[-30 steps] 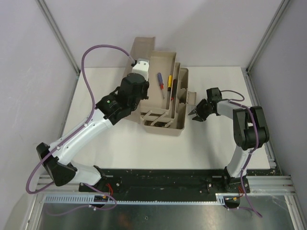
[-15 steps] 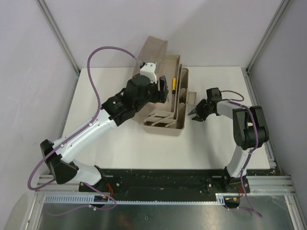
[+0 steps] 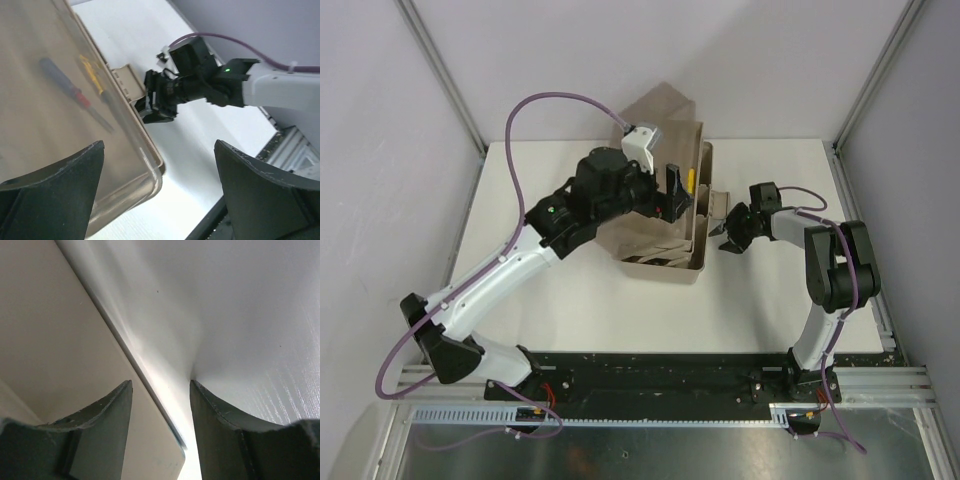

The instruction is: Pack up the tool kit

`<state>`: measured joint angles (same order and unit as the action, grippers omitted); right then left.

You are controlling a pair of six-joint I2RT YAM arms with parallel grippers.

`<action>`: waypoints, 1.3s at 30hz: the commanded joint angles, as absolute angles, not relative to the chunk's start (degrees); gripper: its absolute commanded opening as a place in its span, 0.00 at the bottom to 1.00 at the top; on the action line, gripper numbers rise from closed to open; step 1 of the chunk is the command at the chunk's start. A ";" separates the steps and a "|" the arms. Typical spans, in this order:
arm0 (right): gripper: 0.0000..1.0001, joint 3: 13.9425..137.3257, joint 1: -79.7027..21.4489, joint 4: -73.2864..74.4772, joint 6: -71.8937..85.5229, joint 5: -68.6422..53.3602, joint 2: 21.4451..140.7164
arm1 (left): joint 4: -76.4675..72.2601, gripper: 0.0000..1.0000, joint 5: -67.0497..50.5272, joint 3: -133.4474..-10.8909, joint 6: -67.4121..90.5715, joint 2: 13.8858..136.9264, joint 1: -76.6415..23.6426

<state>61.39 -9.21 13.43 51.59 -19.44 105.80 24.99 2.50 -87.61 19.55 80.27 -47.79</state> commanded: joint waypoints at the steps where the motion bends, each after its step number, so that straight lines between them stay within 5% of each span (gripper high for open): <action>1: 0.54 61.12 -9.58 11.89 50.76 -20.06 104.15 | 24.49 0.95 -5.59 -94.06 19.43 79.78 -47.10; 13: 0.55 59.78 -9.09 9.65 50.08 -19.07 101.70 | 24.46 1.00 4.72 -89.30 18.60 78.27 -41.55; 20: 0.58 58.19 -8.37 5.74 49.51 -21.08 100.39 | 23.55 0.99 -3.68 -82.87 26.00 80.67 -27.79; 23: 0.66 57.06 -8.34 3.47 47.37 -21.45 98.33 | 22.09 0.99 -10.96 -82.22 26.45 83.44 -24.18; 39: 0.73 55.10 -4.90 -7.06 41.10 -29.59 92.55 | 20.41 0.99 -16.93 -78.75 23.56 91.20 -23.43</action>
